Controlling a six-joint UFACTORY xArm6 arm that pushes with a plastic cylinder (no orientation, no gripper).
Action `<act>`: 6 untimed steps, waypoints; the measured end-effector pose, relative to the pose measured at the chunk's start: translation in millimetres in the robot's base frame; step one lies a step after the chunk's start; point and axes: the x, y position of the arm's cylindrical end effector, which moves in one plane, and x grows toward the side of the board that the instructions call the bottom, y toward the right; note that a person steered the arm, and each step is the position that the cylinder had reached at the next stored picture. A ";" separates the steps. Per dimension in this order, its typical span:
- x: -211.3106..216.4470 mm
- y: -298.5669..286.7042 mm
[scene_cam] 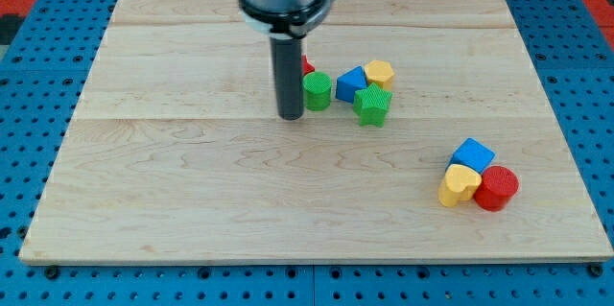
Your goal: Place the green star on the top of the cube
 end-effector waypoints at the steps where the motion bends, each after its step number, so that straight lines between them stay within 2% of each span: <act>1: -4.4 43.7; 2: -18.4 67.1; 3: -16.7 84.6; 4: 6.6 93.7; 6: 1.9 159.9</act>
